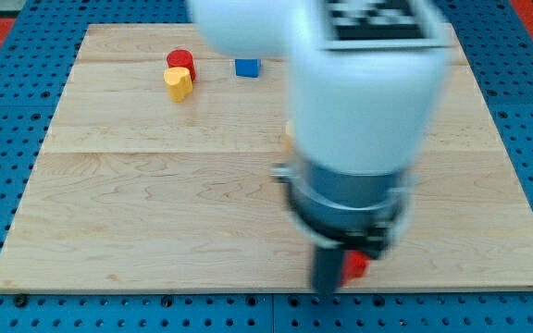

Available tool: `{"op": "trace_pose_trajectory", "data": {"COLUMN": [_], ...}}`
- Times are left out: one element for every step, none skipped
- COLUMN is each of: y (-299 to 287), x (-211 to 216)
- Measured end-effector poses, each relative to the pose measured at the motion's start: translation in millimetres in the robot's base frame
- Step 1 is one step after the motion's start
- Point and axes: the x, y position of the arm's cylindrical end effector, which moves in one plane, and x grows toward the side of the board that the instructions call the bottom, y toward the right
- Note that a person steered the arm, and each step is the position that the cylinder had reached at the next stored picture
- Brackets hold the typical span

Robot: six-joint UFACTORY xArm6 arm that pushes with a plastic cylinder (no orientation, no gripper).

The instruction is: Move the red circle into the red star

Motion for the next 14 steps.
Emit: {"op": "trace_pose_trajectory", "data": {"y": [70.3,81.5,-36.3,-102.3,-203.1,-252.2,-223.4,-149.3,-178.1,-178.6,-164.5,-116.7,-51.5,-72.3], "x": [-30.8,-21.4,-29.2,-121.5,-202.0,-292.8,-360.1,-334.6,-322.7,-295.6,-234.7,-215.2,-151.7,-107.7]}}
